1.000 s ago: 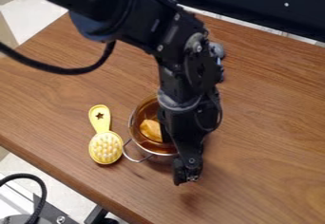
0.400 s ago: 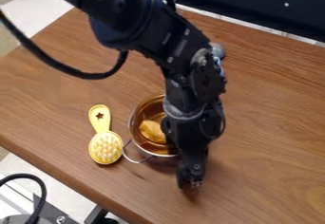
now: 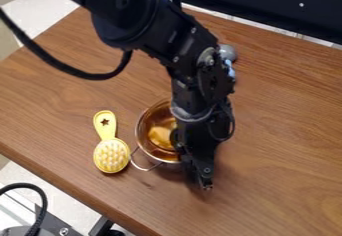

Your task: Moved the pot with the orange object to the right of the table

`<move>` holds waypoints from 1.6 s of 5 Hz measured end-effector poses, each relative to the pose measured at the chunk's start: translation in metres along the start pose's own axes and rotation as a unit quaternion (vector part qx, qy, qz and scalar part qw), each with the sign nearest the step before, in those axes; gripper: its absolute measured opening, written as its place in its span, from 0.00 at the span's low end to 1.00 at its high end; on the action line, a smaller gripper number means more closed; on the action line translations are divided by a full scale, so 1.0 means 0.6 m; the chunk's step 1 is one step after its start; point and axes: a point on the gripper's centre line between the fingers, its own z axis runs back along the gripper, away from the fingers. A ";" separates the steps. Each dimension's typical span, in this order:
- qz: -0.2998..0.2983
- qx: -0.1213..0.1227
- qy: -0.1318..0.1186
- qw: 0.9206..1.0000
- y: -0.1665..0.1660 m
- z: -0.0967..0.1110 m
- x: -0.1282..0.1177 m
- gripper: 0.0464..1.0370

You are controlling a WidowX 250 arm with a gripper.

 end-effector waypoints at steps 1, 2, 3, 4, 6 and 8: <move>0.002 0.020 -0.005 1.000 0.011 0.002 0.024 0.05; 0.000 0.040 -0.013 0.999 0.013 0.005 0.053 0.04; -0.002 0.041 -0.025 0.999 0.007 0.011 0.079 0.04; -0.003 0.027 -0.027 0.999 -0.003 0.011 0.106 0.04; 0.002 -0.012 -0.020 1.000 -0.057 0.012 0.150 0.04; 0.000 -0.029 -0.006 1.000 -0.085 0.010 0.154 0.08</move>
